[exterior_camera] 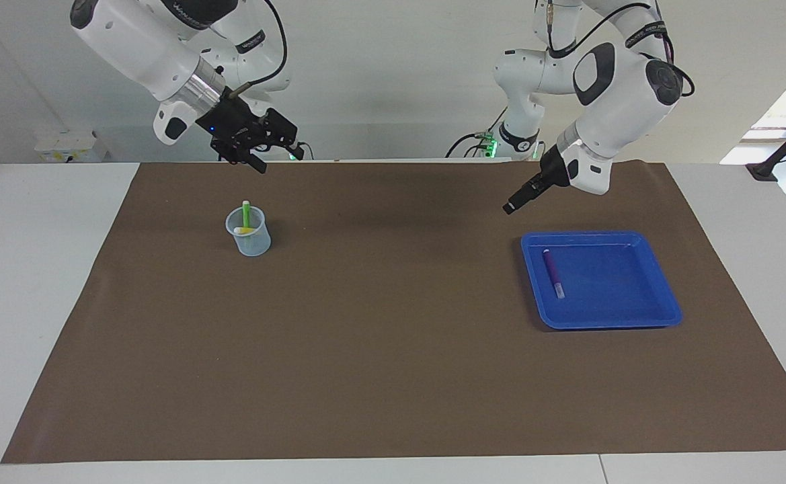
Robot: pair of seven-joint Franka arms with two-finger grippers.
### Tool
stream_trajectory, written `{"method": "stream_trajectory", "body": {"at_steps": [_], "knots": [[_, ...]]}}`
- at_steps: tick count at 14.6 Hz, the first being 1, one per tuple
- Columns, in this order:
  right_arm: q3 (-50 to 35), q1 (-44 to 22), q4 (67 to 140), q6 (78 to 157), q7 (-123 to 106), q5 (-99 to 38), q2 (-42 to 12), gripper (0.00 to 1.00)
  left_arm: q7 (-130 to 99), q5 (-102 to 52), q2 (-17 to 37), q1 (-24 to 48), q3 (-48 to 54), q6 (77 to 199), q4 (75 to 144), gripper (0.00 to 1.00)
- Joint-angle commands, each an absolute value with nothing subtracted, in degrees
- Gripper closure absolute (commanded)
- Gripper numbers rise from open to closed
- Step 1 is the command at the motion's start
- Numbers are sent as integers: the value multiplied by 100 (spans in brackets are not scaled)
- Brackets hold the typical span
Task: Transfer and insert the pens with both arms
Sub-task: 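Grasp the purple pen with the left gripper while the right gripper withdraws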
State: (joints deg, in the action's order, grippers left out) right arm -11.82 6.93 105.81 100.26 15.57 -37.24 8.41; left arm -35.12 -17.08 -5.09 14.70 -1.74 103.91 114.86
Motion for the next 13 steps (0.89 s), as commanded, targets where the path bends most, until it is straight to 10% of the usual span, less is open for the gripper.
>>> {"method": "stream_trajectory", "body": {"at_steps": [1,13], "knots": [[-1353,546,10793,10686,2310,-4157,914,0,-2141,-1013,-265,1302,-149,10494,11540,0],[-1380,132,10951,10696,2680,-4166,1028,0,105,60,632,940,-149,11979,12050,0]]}}
